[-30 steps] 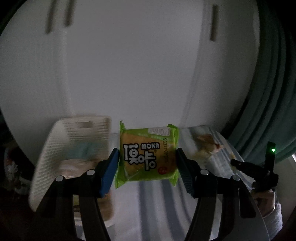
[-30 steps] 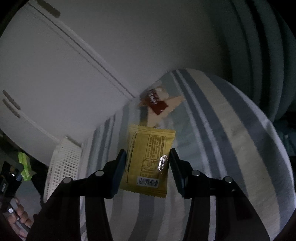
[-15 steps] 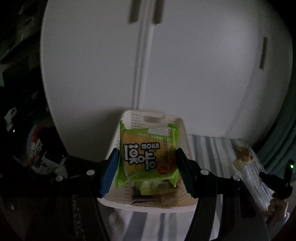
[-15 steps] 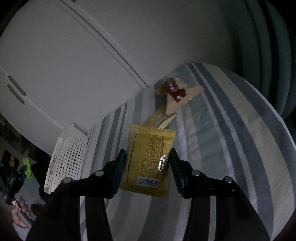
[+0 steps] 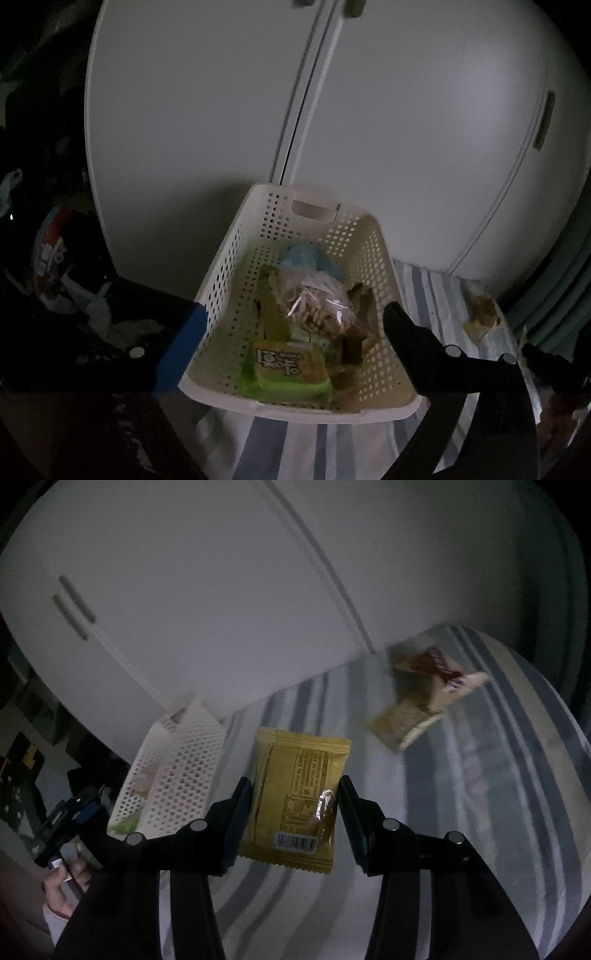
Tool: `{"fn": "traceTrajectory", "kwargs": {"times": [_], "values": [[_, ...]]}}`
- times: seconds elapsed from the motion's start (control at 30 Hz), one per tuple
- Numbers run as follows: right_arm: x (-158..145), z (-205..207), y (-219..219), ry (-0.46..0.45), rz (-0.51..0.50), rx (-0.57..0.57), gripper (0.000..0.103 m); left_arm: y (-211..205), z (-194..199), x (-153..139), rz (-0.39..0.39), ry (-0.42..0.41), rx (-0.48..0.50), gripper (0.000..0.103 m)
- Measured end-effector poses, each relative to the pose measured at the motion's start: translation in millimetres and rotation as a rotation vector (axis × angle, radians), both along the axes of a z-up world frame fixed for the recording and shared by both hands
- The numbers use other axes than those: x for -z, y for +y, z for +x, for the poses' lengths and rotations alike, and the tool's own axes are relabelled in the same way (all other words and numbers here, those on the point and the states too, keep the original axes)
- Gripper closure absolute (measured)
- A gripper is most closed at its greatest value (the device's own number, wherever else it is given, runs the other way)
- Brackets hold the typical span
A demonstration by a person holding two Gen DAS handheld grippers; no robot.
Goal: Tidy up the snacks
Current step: 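Drop the MOKA pack into the basket with the left gripper while the right holds the yellow pack, then lower the mustard-yellow pack into the basket and open the right gripper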
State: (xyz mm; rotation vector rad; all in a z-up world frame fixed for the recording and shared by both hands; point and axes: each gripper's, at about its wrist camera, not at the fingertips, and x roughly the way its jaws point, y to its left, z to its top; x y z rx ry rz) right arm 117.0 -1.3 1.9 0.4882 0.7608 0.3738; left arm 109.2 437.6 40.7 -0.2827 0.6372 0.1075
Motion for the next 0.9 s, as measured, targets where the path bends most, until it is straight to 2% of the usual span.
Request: {"fn": "traceTrajectory", "kwargs": {"times": [0.23, 0.4, 0.6, 0.8, 0.9], "values": [[-22, 4, 65, -0.029, -0.010, -0.123, 0.055, 3, -14, 1, -0.005, -0.049, -0.087, 0.006], [-37, 3, 122, -0.051, -0.033, -0.228, 0.055, 3, -24, -7, 0.061, -0.080, -0.113, 0.006], [-51, 6, 191, -0.079, -0.050, -0.343, 0.055, 11, -37, -19, 0.078, -0.108, -0.128, 0.005], [-57, 21, 239, -0.087, -0.084, -0.374, 0.053, 20, -49, -24, 0.064, -0.127, -0.141, 0.004], [-58, 24, 250, -0.065, -0.067, -0.390, 0.046, 24, -53, -26, 0.067, -0.132, -0.145, 0.004]]}}
